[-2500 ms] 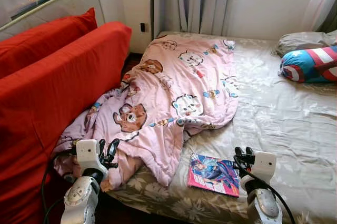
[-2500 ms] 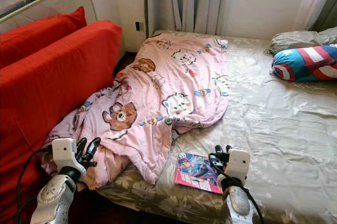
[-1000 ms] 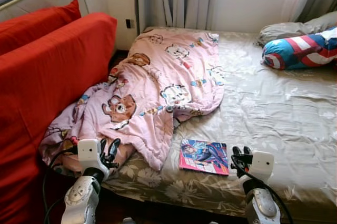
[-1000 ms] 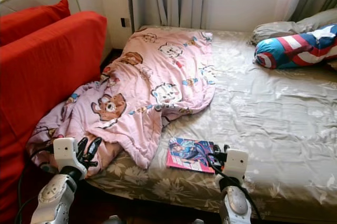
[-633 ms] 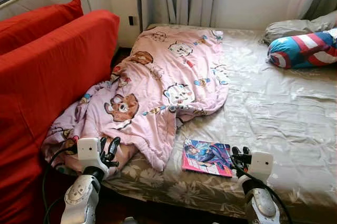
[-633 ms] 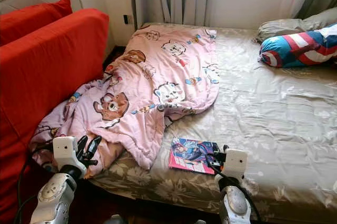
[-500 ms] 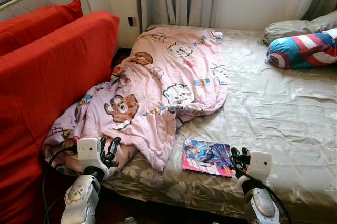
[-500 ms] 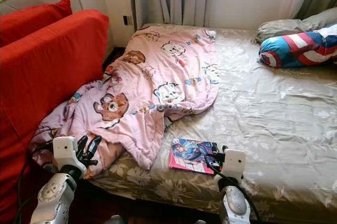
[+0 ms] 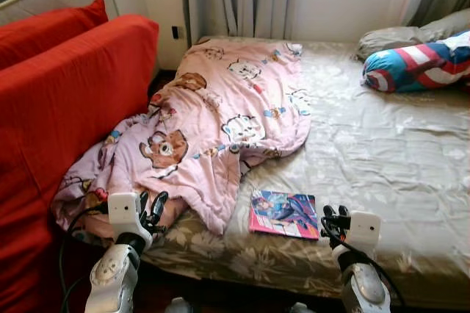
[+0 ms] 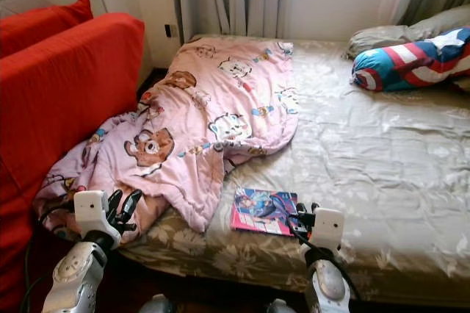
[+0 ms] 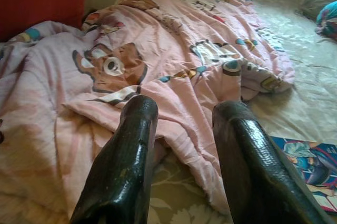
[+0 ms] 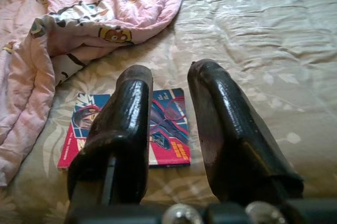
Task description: Clean up the room
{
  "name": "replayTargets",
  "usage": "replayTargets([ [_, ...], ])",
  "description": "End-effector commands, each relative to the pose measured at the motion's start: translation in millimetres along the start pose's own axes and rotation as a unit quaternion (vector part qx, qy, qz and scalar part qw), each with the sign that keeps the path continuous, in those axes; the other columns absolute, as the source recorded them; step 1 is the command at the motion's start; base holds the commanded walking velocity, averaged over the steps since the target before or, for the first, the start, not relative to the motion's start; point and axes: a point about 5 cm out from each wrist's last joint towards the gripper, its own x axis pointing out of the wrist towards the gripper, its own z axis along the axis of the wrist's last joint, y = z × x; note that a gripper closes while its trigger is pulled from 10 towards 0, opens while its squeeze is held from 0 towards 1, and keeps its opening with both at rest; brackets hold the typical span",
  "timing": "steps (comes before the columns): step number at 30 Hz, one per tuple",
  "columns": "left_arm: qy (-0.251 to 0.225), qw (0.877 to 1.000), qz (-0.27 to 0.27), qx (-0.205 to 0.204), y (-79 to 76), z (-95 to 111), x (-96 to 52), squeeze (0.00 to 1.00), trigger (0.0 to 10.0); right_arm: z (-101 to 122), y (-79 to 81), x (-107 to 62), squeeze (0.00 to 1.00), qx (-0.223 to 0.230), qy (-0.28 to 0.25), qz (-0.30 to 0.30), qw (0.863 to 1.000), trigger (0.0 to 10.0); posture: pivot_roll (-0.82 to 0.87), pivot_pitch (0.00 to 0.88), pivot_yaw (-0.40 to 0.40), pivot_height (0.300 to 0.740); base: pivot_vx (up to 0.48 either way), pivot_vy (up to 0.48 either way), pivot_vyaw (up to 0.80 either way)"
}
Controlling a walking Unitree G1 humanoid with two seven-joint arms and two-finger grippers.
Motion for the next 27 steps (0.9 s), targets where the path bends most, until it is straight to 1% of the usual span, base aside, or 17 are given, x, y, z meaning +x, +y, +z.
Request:
replayTargets([
  [1, 0.004, 1.0, -0.003, -0.003, -0.9, -0.4, 0.1, 0.0, 10.0, 1.2, -1.0, 0.0, 0.0, -0.001, -0.002, -0.002, 1.0, 10.0, -0.03, 0.027, -0.005, 0.652, 0.0, 0.0, 0.0],
  [10, 0.008, 1.0, -0.006, -0.003, -2.0, -1.4, 0.1, 0.0, 10.0, 0.3, 0.1, 0.1, 0.0, -0.001, 0.001, 0.0, 1.0, 10.0, -0.02, 0.026, -0.006, 0.652, 0.0, 0.0, 0.0],
  [17, 0.009, 1.0, -0.007, -0.004, -2.4, -2.1, -0.4, 0.0, 10.0, -2.3, 0.9, 1.2, 0.0, -0.006, 0.015, 0.002, 1.0, 10.0, -0.03, 0.025, -0.007, 0.652, 0.0, 0.0, 0.0],
  [19, 0.009, 1.0, -0.007, -0.005, -2.6, -2.3, -0.5, 0.0, 10.0, -2.2, 0.6, 1.1, 0.0, -0.006, 0.014, 0.001, 1.0, 10.0, -0.03, 0.024, -0.007, 0.637, 0.0, 0.0, 0.0],
  [21, 0.009, 1.0, -0.007, -0.005, -2.7, -2.4, -0.5, 0.0, 10.0, -0.3, 0.0, 0.8, 0.0, 0.0, 0.003, -0.002, 1.0, 10.0, -0.03, 0.023, -0.006, 0.637, 0.0, 0.0, 0.0],
  [27, 0.008, 1.0, -0.01, -0.008, -3.6, -2.8, -0.3, 0.0, 10.0, 0.2, -0.9, 0.9, 0.0, 0.001, 0.004, -0.004, 1.0, 10.0, -0.03, 0.015, -0.006, 0.637, 0.0, 0.0, 0.0],
])
